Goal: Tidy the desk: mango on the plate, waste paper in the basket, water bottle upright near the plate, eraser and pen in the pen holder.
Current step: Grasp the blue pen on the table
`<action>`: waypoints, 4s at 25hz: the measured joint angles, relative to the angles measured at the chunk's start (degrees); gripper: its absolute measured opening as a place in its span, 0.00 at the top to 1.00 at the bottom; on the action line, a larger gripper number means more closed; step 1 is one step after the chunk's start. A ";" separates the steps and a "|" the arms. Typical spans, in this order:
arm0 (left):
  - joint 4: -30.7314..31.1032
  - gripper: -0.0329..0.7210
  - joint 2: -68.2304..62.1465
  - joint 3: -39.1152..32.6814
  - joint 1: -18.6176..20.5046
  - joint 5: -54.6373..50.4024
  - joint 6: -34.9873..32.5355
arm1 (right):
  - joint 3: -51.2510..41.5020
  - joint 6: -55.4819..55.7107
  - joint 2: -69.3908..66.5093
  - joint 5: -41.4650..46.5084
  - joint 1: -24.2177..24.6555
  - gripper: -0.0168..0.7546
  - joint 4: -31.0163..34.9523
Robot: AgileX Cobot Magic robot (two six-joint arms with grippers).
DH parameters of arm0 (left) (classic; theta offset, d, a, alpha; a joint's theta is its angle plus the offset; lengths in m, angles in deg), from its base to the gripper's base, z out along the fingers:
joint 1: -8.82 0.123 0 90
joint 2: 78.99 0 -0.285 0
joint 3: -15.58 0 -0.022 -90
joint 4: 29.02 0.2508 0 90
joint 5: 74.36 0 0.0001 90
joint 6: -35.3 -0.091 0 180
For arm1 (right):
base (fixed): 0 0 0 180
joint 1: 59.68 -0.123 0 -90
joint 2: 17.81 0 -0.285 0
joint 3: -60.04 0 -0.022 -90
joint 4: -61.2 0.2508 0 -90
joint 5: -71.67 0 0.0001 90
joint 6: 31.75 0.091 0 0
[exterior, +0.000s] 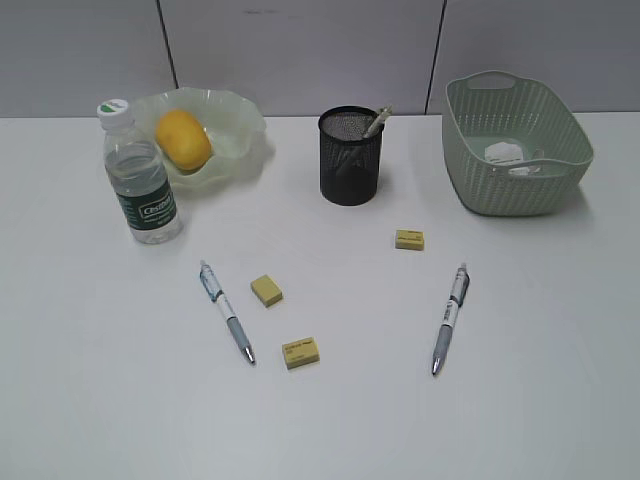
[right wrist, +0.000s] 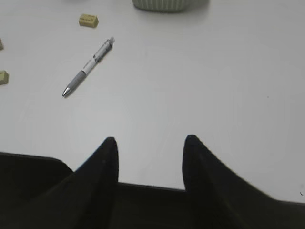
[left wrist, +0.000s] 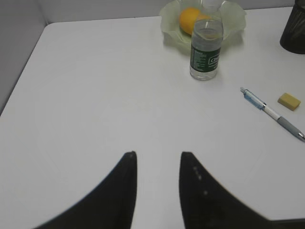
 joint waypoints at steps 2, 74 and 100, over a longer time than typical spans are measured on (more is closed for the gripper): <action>0.00 0.64 0.00 0.00 0.00 0.00 0.00 | -1.15 -0.19 3.94 -1.10 0.00 0.51 0.00; -29.78 0.24 -93.29 29.55 -19.47 20.37 24.86 | -2.19 -0.80 6.00 -3.77 3.72 0.51 0.61; -6.28 0.27 -108.98 45.54 -23.91 8.72 44.28 | -2.19 -0.80 6.00 -3.77 3.72 0.51 0.61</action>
